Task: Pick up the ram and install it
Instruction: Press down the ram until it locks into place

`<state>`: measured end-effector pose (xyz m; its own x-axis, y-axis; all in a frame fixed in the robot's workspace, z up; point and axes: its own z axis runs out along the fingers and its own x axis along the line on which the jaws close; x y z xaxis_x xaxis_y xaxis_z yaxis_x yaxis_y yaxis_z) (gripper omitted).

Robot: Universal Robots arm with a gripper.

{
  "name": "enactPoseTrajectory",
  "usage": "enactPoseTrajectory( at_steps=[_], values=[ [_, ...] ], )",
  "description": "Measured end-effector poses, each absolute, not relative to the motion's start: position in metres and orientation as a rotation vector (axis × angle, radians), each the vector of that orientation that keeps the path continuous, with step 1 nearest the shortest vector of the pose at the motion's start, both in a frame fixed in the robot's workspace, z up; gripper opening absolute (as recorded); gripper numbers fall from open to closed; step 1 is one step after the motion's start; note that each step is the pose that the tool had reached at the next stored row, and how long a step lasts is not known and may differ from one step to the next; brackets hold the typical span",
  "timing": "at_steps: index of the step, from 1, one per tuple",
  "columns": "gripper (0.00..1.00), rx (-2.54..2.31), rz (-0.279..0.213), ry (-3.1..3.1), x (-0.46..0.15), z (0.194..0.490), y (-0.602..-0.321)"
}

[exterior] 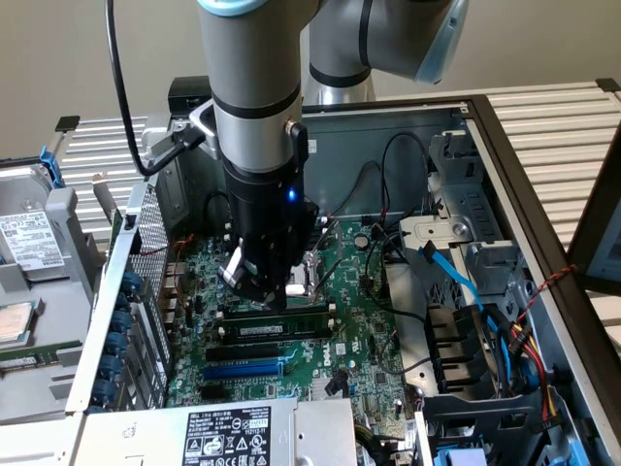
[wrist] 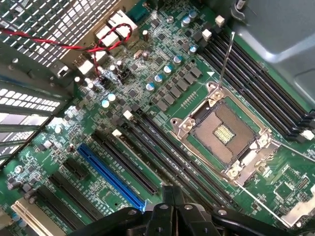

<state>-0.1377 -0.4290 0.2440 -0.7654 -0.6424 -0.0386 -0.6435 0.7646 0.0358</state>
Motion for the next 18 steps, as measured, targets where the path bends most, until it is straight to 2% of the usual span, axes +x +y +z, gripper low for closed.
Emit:
enactPoseTrajectory(
  at_steps=[18],
  values=[
    [0.12, -0.695, 0.051, 3.036, -0.1377, 0.2418, -0.4290]
  ],
)
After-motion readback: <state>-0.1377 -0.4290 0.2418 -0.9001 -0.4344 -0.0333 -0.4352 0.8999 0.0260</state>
